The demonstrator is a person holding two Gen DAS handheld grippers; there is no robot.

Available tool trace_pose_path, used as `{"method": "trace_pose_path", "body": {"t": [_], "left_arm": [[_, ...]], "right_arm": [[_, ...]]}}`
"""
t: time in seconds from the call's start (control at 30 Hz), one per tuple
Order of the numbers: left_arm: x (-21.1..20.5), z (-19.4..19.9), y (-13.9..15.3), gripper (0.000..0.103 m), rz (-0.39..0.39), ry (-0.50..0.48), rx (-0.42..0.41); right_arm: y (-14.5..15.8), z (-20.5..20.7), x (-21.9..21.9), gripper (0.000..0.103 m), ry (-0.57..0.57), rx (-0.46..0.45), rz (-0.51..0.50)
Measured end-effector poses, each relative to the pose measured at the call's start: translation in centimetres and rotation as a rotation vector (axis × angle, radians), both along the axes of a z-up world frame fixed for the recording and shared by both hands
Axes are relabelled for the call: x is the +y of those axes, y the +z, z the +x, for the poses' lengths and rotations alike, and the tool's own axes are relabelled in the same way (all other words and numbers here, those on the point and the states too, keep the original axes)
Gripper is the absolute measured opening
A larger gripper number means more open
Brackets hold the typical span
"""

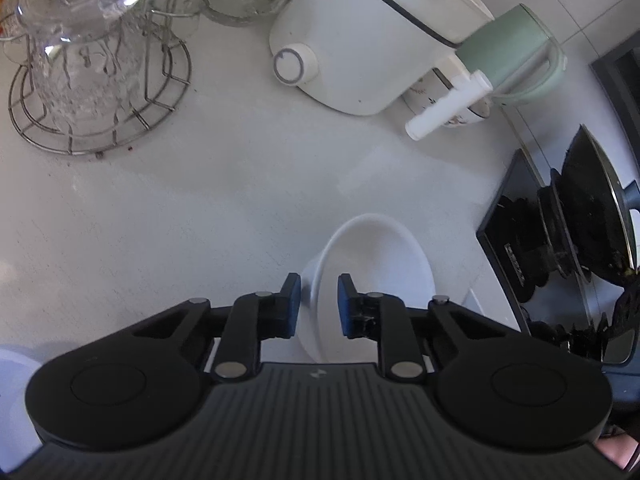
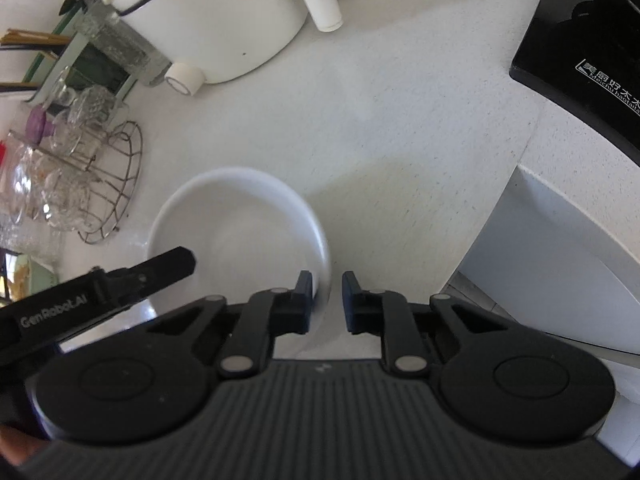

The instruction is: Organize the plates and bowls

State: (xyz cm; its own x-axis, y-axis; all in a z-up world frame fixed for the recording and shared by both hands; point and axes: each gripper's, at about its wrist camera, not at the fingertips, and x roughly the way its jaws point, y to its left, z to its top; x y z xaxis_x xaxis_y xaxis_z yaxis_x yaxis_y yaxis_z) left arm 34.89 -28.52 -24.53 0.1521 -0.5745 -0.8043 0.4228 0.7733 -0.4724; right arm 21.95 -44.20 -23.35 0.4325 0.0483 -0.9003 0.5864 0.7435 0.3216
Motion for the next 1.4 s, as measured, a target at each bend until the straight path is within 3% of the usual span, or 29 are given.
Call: {"method": "trace_pose_path", "body": {"t": [0.17, 0.53, 1.03, 1.4], "left_arm": [[0.4, -0.4, 0.4, 0.023, -0.001, 0.02, 0.016], [3.1, -1.4, 4.3, 0.023, -0.023, 0.057, -0.017], [9.3, -4.7, 8.7, 0.024, -0.033, 0.196, -0.021], [15.4, -7.2, 11.2, 0.024, -0.019, 0.346, -0.094]], "right_arm": [[0.8, -0.3, 0.8, 0.014, 0.005, -0.001, 0.002], [4.5, -0.4, 2.4, 0.015, 0.031, -0.049, -0.003], [8.4, -0.4, 6.0, 0.016, 0.17, -0.099, -0.015], [10.0, 0.8, 10.5, 0.016, 0.333, -0.185, -0.002]]}}
